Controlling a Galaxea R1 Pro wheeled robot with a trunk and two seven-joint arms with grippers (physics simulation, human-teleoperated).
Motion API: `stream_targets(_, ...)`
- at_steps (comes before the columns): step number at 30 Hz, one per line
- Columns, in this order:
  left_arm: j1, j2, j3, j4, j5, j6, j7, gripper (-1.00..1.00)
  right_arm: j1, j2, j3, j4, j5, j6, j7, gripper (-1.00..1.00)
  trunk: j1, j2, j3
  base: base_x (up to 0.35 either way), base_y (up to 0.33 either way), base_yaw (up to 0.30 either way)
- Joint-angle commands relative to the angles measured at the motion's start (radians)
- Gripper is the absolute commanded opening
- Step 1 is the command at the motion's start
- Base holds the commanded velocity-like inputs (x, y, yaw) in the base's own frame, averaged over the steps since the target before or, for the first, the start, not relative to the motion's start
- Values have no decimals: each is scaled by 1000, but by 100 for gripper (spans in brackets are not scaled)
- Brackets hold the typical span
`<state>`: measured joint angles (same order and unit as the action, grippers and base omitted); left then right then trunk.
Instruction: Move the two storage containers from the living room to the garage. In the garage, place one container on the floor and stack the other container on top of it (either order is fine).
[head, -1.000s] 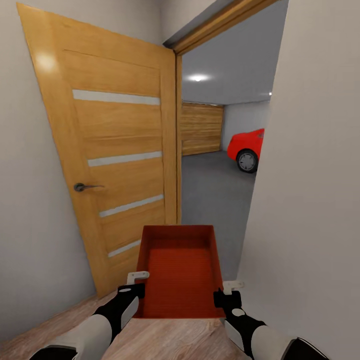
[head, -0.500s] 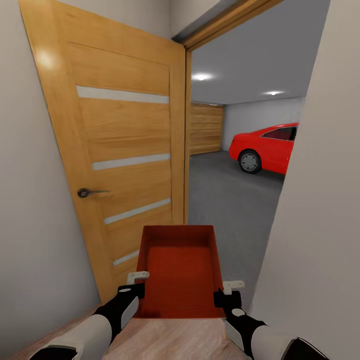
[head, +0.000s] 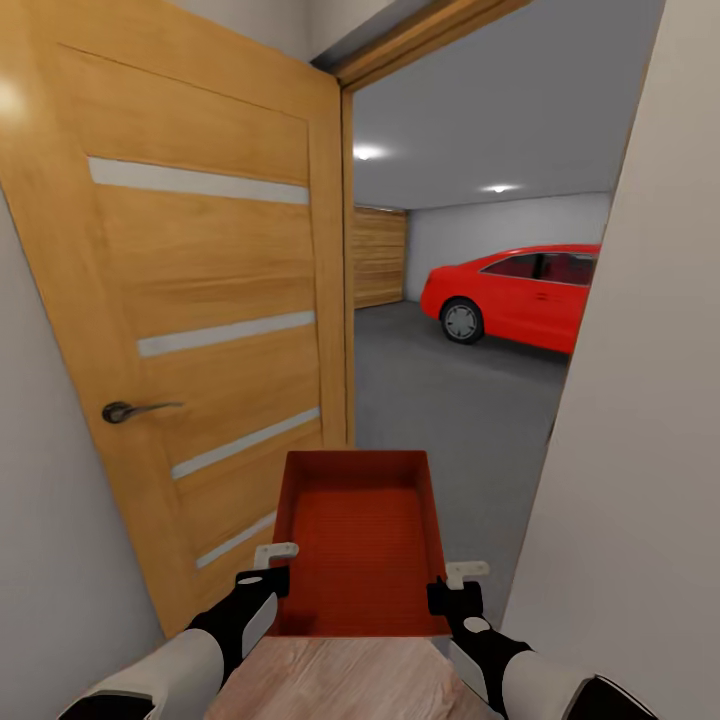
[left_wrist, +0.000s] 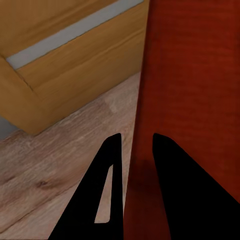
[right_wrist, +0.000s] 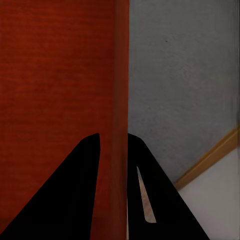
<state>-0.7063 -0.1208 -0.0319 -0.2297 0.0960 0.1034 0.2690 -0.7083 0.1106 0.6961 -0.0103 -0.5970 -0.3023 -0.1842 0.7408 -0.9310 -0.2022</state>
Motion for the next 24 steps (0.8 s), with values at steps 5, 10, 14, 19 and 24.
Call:
stream_targets(5,-1,66,33,-5,57,7,7,-100,0,0,-32,-2,10,2,-1,-100,1,-1,-1,225,239,-285)
stream_targets(10,-1,66,33,-5,57,7,7,-100,0,0,-32,-2,10,2,-2,-100,1,-1,-1,225,239,-285)
stream_targets(14,-1,66,33,-5,57,7,7,-100,0,0,-32,-2,10,2,-2,-100,1,-1,-1,225,239,-285)
stream_targets(19,-1,65,33,-5,57,7,7,-100,0,0,-32,-2,10,2,-2,-100,1,-1,-1,225,239,-285)
stream_targets(24,-2,66,33,-5,57,7,7,-100,0,0,-32,-2,10,2,-3,-100,1,-1,-1,225,239,-285)
